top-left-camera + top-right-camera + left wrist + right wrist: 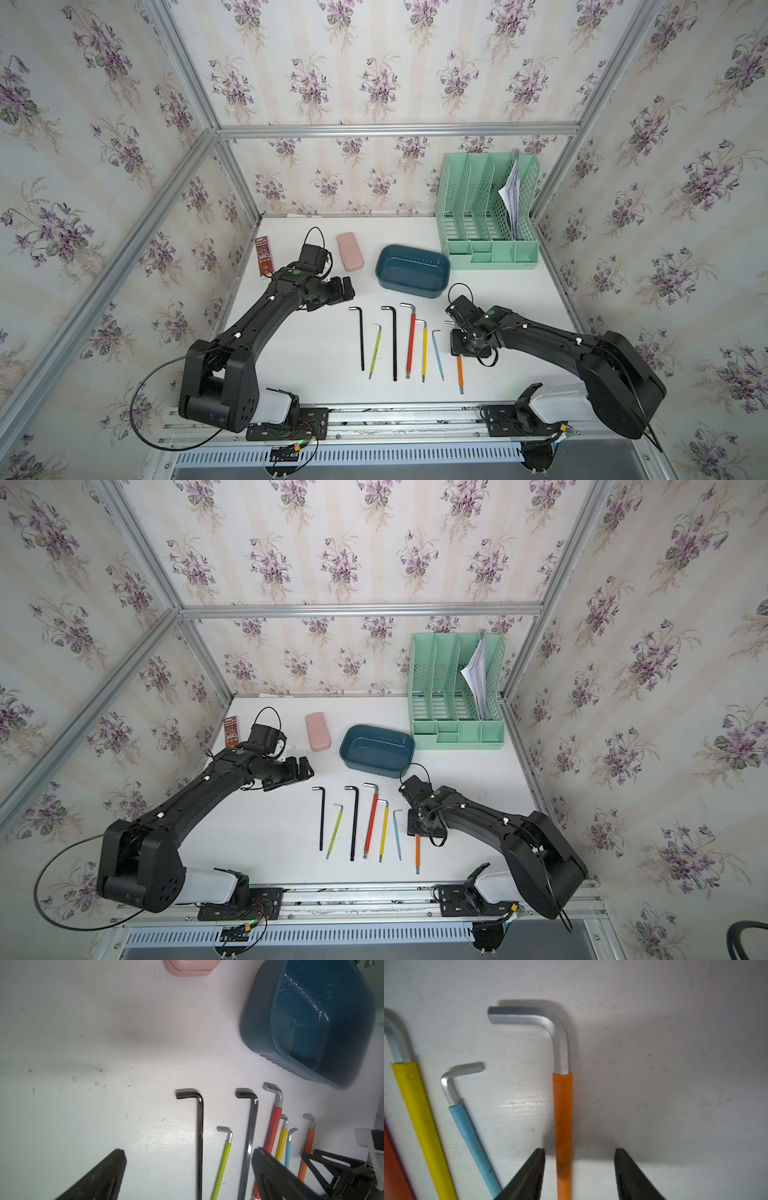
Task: Put the hex key on the desktop into the storage box
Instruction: Pick up the Allen key from the center of the board.
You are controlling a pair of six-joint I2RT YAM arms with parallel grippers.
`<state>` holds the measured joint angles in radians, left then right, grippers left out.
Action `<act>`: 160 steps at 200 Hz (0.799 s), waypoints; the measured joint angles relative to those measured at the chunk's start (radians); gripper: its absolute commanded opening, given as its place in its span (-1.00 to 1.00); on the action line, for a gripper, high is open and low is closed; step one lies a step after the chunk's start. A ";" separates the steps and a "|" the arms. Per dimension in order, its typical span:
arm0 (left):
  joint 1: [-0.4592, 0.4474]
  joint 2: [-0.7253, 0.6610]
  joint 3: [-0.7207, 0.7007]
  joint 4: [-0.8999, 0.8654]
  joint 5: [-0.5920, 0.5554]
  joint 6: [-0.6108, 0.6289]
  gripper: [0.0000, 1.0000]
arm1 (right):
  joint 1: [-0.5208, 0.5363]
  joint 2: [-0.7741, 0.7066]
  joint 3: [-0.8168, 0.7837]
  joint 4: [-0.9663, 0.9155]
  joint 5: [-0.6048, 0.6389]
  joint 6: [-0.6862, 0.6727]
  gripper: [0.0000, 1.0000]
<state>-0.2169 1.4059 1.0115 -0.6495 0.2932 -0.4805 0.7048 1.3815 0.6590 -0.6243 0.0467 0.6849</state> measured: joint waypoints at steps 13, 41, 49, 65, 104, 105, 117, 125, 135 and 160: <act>0.000 0.000 -0.004 0.004 0.000 0.000 0.99 | 0.011 0.011 0.003 0.000 0.017 0.003 0.09; -0.001 0.000 -0.015 0.005 -0.002 0.000 0.98 | 0.026 0.018 0.004 -0.002 0.035 0.022 0.02; -0.001 0.000 -0.018 0.005 -0.002 0.000 0.99 | 0.031 0.017 0.002 0.002 0.037 0.022 -0.02; -0.002 -0.002 -0.023 0.005 -0.004 0.000 0.99 | 0.040 0.012 -0.008 0.015 0.046 0.029 -0.11; -0.002 -0.029 -0.041 0.003 -0.021 0.000 0.98 | 0.054 -0.012 -0.035 0.040 0.069 0.054 -0.42; -0.002 -0.030 -0.041 0.003 -0.021 0.000 0.99 | 0.055 -0.013 -0.037 0.042 0.070 0.055 -0.43; -0.002 -0.042 -0.041 -0.001 -0.022 0.000 0.98 | 0.057 -0.023 -0.051 0.050 0.074 0.060 -0.53; -0.002 -0.056 -0.043 -0.005 -0.023 0.000 0.98 | 0.058 -0.026 -0.057 0.056 0.077 0.065 -0.57; -0.002 -0.077 -0.051 -0.004 -0.029 0.000 0.99 | 0.061 -0.027 -0.062 0.066 0.079 0.068 -0.62; -0.002 -0.108 -0.071 -0.006 -0.034 -0.003 0.98 | 0.063 -0.024 -0.065 0.080 0.086 0.074 -0.76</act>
<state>-0.2184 1.2976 0.9409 -0.6556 0.2588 -0.4831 0.7681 1.3575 0.5938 -0.5442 0.1326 0.7593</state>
